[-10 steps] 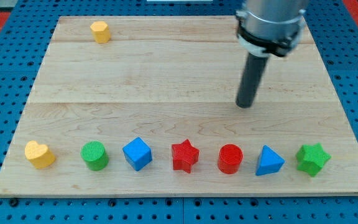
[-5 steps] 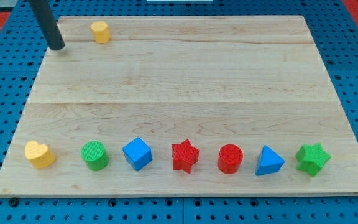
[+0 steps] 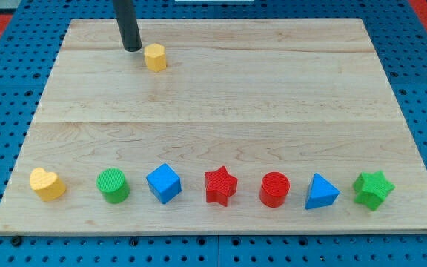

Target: Slide the hexagon to the center of the board

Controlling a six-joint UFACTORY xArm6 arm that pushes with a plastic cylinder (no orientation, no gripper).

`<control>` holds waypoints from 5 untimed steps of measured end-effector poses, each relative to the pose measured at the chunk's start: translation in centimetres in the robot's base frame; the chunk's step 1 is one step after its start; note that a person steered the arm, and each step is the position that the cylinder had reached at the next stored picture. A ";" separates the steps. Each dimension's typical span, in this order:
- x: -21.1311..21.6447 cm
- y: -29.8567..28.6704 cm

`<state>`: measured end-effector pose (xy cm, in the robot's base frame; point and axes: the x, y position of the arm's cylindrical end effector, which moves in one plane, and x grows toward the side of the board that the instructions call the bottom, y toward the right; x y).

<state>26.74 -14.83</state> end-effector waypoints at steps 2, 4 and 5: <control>4.2 9.9; 12.0 15.5; 12.0 15.8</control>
